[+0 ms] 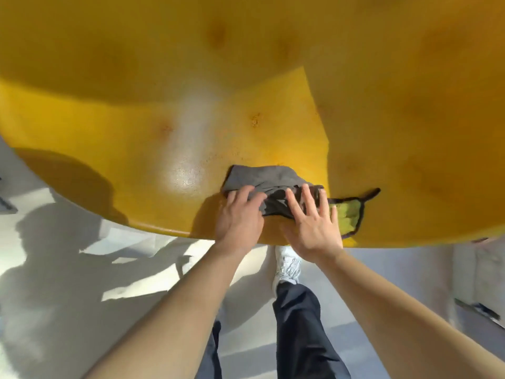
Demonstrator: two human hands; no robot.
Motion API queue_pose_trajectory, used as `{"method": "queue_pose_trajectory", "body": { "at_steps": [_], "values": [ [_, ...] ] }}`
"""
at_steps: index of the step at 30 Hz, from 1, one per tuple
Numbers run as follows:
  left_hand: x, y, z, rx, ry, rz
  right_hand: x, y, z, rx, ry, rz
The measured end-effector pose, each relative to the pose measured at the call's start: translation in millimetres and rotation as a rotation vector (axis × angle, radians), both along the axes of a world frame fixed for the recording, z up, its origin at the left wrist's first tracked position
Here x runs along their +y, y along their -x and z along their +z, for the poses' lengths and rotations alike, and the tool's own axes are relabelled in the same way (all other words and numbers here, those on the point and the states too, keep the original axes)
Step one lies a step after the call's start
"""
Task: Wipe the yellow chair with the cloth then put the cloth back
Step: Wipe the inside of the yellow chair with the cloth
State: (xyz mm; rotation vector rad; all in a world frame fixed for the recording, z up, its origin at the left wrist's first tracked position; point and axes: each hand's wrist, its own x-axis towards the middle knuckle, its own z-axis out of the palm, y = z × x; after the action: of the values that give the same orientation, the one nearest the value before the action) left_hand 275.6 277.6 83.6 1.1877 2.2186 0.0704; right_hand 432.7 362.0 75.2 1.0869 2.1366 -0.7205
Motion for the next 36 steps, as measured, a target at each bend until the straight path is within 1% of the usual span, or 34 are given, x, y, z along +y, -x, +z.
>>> {"method": "queue_pose_trajectory", "body": {
  "at_steps": [1,3,5,7,9,10,12,14,15,18,20,21,22,23,24,28,30,31,32,33,34,36],
  "values": [
    [3.3,-9.1,-10.3,-0.01,0.013,-0.045,-0.5,2.4,-12.8,0.055,-0.013,0.01],
    [9.8,-14.5,-32.2,-0.011,0.066,-0.086,0.8,12.7,-38.1,0.105,-0.029,0.031],
    [13.2,-2.9,-54.9,0.018,0.107,-0.135,8.3,24.2,-62.8,0.152,-0.08,0.149],
    [18.6,18.2,-77.8,0.085,0.06,-0.271,31.6,32.5,-84.3,0.257,-0.186,0.282],
    [29.7,41.7,-97.3,0.152,-0.032,-0.345,64.5,42.1,-99.2,0.353,-0.283,0.374],
    [36.7,50.6,-103.8,0.169,-0.069,-0.353,78.0,48.3,-104.0,0.367,-0.332,0.362],
    [47.7,57.1,-109.0,0.176,-0.091,-0.35,83.9,60.5,-108.2,0.346,-0.404,0.223],
    [43.2,49.6,-106.0,0.155,-0.089,-0.372,55.6,62.6,-106.9,0.333,-0.448,0.107],
    [31.3,44.9,-100.7,0.129,-0.067,-0.377,34.0,58.0,-104.0,0.33,-0.436,0.112],
    [-20.0,35.2,-71.4,0.071,0.031,-0.449,-6.4,30.6,-90.1,0.37,-0.341,0.289],
    [-42.2,38.4,-53.5,0.008,0.101,-0.493,8.2,22.4,-85.9,0.393,-0.279,0.493],
    [-45.2,43.1,-48.9,-0.033,0.118,-0.49,26.2,22.7,-89.2,0.389,-0.263,0.603],
    [-42.7,50.1,-44.8,-0.072,0.126,-0.463,45.3,26.5,-93.6,0.38,-0.268,0.665],
    [-37.5,58.4,-41.1,-0.085,0.115,-0.418,60.8,33.1,-96.1,0.361,-0.272,0.639],
    [-30.4,67.4,-37.3,-0.071,0.092,-0.38,70.5,40.7,-97.1,0.336,-0.297,0.535],
    [-8.8,113.9,-18.6,0.077,-0.085,-0.247,56.4,78.6,-105.0,0.269,-0.423,-0.107],
    [-13.7,138.1,-10.3,0.118,-0.113,-0.17,48.2,115.1,-108.6,0.256,-0.476,-0.399],
    [-17.8,148.7,-6.9,0.143,-0.111,-0.152,49.2,136.1,-108.4,0.257,-0.492,-0.527],
    [-23.5,158.3,-3.9,0.176,-0.119,-0.136,50.8,156.8,-106.5,0.271,-0.503,-0.59],
    [-29.7,166.4,0.1,0.214,-0.13,-0.119,47.6,174.7,-104.0,0.303,-0.505,-0.568],
    [-35.9,173.3,4.5,0.252,-0.138,-0.103,37.5,187.8,-101.5,0.343,-0.508,-0.468],
    [-47.1,183.9,14.7,0.305,-0.134,-0.089,1.3,195.7,-92.4,0.42,-0.45,-0.146]
  ]
}}
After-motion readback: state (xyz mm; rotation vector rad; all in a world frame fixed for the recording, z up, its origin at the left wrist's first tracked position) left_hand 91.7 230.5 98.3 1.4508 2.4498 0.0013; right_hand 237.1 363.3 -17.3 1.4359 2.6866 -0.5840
